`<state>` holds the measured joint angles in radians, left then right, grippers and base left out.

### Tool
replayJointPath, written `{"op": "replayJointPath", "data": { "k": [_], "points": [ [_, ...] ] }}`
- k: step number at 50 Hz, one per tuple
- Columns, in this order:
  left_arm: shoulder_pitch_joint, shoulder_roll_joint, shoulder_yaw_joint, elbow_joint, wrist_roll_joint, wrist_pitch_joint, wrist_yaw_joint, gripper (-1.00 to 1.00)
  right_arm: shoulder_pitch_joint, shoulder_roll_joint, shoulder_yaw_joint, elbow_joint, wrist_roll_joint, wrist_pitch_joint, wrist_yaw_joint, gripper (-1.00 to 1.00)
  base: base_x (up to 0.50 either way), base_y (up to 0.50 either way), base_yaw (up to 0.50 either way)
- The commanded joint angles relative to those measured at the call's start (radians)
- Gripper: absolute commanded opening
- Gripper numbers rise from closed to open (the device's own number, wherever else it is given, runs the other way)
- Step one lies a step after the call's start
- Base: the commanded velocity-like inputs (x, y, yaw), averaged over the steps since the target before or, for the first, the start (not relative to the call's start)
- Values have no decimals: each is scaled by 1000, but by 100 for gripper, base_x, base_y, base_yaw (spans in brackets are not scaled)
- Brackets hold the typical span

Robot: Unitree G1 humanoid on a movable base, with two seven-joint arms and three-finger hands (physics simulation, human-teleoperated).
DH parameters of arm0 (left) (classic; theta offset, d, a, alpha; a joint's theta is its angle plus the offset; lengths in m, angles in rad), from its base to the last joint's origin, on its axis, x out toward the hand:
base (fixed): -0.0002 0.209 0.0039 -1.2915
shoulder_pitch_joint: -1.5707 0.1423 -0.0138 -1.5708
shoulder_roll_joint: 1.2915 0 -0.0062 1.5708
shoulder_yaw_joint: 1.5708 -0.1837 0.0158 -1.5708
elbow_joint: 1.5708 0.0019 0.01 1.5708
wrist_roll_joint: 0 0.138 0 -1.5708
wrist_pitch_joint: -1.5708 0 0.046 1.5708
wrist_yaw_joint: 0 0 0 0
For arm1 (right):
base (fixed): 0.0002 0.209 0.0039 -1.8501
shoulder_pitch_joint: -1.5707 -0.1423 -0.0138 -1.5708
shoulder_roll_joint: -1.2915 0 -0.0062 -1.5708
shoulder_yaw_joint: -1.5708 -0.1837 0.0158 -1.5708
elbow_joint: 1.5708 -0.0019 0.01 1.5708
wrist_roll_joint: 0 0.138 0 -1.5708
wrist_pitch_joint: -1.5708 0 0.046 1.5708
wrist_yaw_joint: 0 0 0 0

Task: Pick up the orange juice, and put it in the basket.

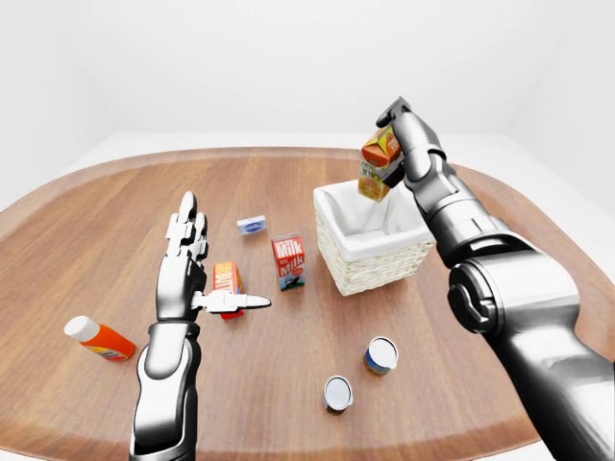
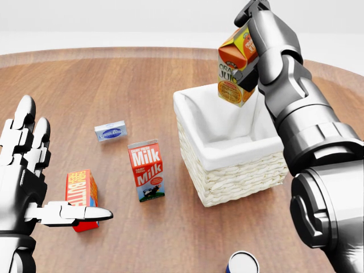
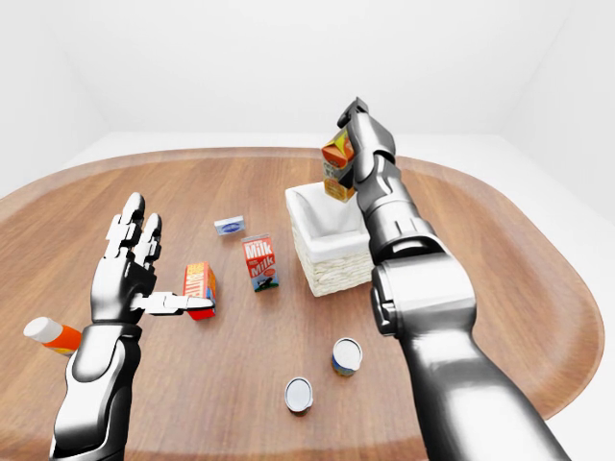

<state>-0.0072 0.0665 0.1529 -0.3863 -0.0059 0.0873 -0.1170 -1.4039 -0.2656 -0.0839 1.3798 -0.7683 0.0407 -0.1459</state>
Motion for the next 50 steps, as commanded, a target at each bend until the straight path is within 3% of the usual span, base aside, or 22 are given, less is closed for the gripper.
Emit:
{"op": "replayJointPath", "data": {
  "k": [1, 21, 50],
  "points": [
    [0, 0, 0, 0, 0, 0, 0, 100, -3, 10, -16, -13, -49, 21, -50, -100, 0, 0, 0],
    [0, 0, 0, 0, 0, 0, 0, 100, 21, 36, -23, -8, -54, 8, -79, -100, 0, 0, 0],
    [0, 0, 0, 0, 0, 0, 0, 100, 58, 46, -38, -4, -59, 15, -107, -100, 0, 0, 0]
  ]
}}
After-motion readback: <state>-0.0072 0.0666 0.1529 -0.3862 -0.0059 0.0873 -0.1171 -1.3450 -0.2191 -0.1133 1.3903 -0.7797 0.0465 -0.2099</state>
